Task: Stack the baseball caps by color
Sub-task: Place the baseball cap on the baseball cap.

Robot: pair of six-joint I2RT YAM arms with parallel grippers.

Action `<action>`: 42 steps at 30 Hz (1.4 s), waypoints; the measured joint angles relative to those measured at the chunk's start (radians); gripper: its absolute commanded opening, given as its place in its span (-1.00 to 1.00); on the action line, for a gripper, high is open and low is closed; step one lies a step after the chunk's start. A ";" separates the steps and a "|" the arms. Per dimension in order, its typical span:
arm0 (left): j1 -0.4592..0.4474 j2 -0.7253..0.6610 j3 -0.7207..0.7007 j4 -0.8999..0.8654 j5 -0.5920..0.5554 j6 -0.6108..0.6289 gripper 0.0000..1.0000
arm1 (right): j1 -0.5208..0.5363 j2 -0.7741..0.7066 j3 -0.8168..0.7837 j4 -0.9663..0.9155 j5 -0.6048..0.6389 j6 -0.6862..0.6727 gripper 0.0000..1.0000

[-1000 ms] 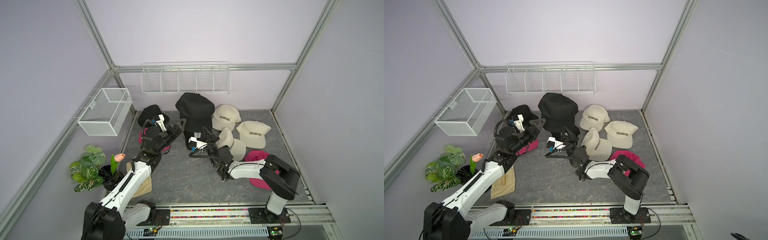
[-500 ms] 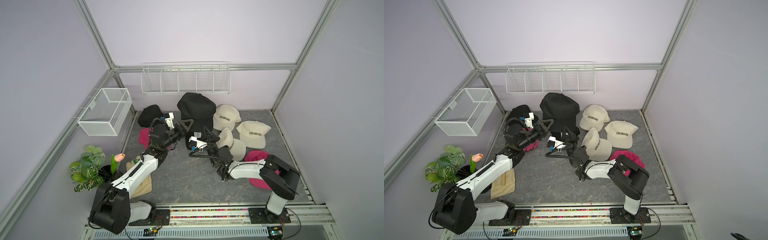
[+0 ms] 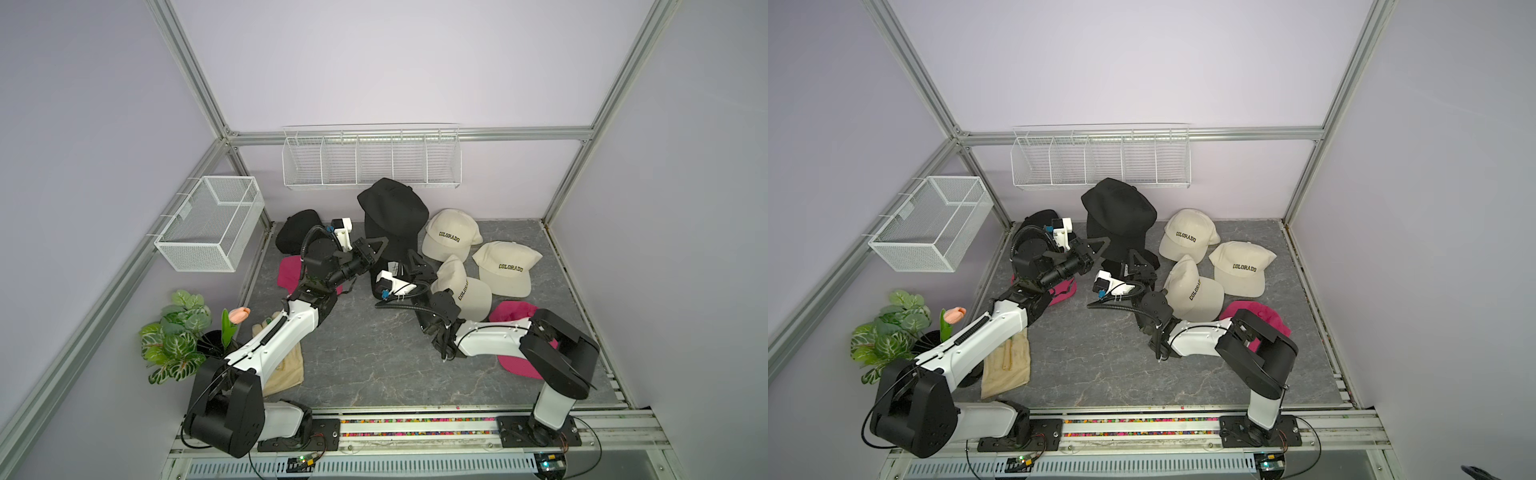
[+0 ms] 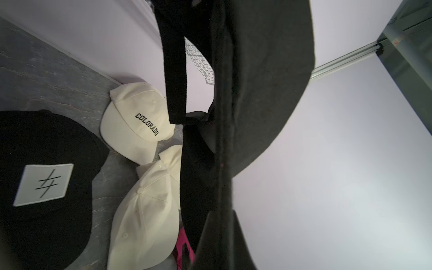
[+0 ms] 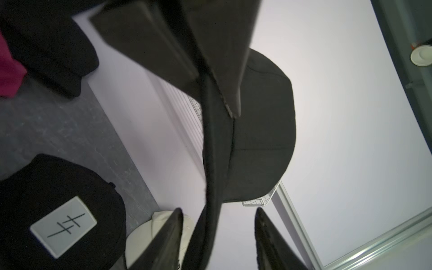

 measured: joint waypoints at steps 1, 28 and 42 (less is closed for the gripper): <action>0.004 0.000 0.010 -0.032 -0.008 0.028 -1.00 | -0.003 -0.023 0.000 -0.067 -0.011 0.054 0.76; 0.119 -0.001 0.110 -0.351 -0.027 0.544 -1.00 | -0.533 -0.386 0.102 -1.170 -0.566 1.328 0.78; 0.119 0.099 0.251 -0.586 0.296 0.847 -1.00 | -0.680 -0.386 0.114 -1.125 -0.858 1.424 0.78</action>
